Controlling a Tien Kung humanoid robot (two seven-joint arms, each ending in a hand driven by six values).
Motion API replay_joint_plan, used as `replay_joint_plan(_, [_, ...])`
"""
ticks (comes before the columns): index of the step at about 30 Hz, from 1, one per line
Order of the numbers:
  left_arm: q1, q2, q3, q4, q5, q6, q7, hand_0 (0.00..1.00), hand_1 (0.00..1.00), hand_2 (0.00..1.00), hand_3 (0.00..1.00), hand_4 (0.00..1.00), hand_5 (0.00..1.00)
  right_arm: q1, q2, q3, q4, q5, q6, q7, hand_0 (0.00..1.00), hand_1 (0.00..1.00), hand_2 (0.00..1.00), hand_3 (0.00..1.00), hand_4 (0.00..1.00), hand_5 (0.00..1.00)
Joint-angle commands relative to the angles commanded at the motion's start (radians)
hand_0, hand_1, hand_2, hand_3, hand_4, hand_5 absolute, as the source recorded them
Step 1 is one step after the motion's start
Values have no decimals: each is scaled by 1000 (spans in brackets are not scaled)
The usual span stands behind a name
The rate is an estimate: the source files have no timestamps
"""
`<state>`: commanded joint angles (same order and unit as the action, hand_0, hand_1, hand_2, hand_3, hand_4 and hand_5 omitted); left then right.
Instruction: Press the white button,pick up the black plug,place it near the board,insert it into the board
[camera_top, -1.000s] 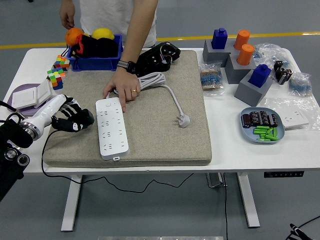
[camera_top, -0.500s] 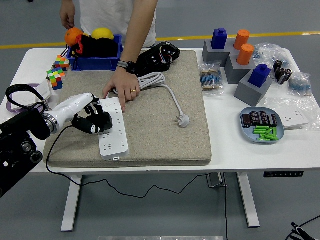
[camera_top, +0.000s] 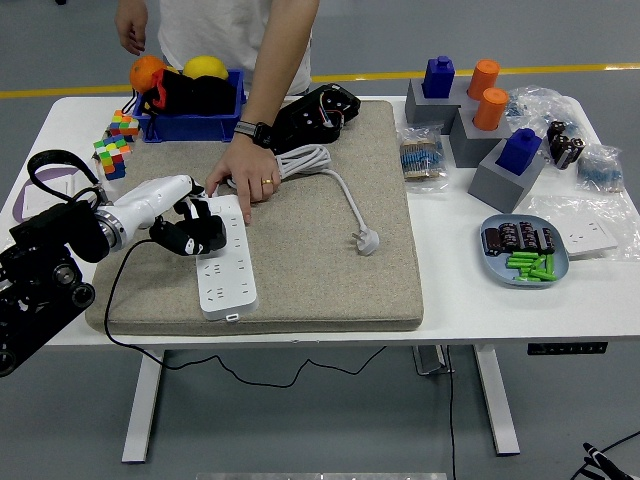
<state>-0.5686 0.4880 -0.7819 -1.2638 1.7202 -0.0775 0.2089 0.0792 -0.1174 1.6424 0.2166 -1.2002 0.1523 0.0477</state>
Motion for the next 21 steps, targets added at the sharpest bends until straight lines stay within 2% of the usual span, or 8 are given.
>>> replay_joint_plan(10, [-30,2,34,33,18,0,-1,553,472,436,473,747,2,1,0,-3,1,2,0,0,823,758,742,733,786,564])
replay_joint_plan(21, [-50,5,71,36,33,-3,1,550,468,434,469,745,2,3,1,2,0,-1,1,0,823,758,742,732,786,563])
